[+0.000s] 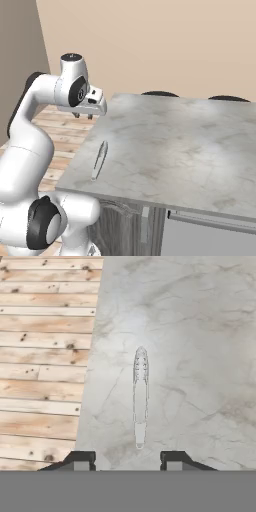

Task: Pick up the tongs from the counter and place them near the plate next to the oven.

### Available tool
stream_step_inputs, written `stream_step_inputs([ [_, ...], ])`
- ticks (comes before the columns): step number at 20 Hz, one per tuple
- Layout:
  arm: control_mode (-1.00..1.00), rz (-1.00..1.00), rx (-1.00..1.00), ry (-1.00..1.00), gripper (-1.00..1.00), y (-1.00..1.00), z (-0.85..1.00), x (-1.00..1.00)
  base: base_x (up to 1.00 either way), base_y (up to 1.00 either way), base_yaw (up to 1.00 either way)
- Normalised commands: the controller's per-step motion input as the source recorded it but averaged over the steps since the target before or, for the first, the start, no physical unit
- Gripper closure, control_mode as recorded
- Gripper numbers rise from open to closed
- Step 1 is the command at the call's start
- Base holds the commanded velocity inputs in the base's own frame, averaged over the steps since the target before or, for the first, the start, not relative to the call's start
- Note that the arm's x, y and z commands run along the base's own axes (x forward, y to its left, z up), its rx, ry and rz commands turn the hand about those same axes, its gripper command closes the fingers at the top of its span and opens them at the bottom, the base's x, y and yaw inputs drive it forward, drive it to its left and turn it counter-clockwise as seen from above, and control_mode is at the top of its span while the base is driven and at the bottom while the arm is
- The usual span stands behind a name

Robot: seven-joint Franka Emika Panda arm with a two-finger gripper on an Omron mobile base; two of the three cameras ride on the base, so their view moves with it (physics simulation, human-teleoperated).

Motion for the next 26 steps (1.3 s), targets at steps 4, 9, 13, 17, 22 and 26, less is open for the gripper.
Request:
stream_step_inputs([
  [4,-1.0,0.0,0.0,-0.02,-1.0,0.0,-0.11,-0.05,0.0,0.0,0.0],
  [9,-1.0,0.0,0.0,0.0,-1.0,0.0,-0.44,-0.35,0.0,0.0,0.0],
  [13,-1.0,-0.02,0.0,0.0,-1.0,0.0,-0.53,-0.09,0.0,0.0,0.0],
  [17,-1.0,-0.03,0.0,0.0,-1.0,0.0,-0.59,0.0,0.0,0.0,0.0],
  [22,-1.0,-0.02,0.0,0.05,-1.0,0.0,-0.6,0.03,0.0,0.0,0.0],
  [26,-1.0,0.0,0.0,0.06,-1.0,0.0,-0.54,0.16,0.0,0.0,0.0],
])
